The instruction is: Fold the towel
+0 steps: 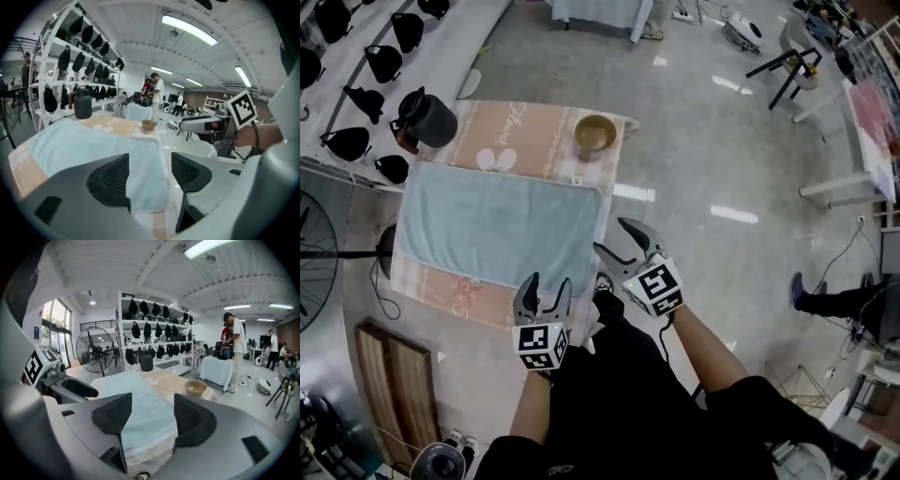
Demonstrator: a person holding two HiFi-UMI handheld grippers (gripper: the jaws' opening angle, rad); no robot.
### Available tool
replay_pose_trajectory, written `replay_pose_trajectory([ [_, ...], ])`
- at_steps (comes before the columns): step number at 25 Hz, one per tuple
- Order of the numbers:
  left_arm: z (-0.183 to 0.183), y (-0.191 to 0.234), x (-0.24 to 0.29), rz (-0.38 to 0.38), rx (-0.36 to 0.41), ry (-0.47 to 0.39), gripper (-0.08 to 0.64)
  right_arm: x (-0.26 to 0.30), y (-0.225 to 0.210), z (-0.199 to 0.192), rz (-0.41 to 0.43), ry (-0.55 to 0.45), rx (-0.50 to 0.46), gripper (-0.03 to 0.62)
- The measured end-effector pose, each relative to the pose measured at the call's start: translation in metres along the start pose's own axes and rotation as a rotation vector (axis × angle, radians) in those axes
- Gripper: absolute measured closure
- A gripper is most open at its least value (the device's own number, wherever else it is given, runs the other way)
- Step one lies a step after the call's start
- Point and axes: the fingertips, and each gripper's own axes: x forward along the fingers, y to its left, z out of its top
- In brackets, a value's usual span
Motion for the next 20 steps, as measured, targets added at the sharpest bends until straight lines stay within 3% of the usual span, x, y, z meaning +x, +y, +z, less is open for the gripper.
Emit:
replay_pose_trajectory([
  [4, -0.045, 0.001, 0.024, 0.044, -0.037, 0.112, 0.291, 0.038, -0.020, -0.033, 0.079, 0.094, -0.034, 0.330],
  [10, -0.096, -0.009, 0.038, 0.028, -0.063, 0.243, 0.291, 0.080, -0.036, -0.072, 0.137, 0.214, -0.062, 0.330],
  [20, -0.144, -0.017, 0.052, -0.015, 0.033, 0.423, 0.291, 0.119, -0.054, -0.091, 0.157, 0.342, -0.119, 0.330],
])
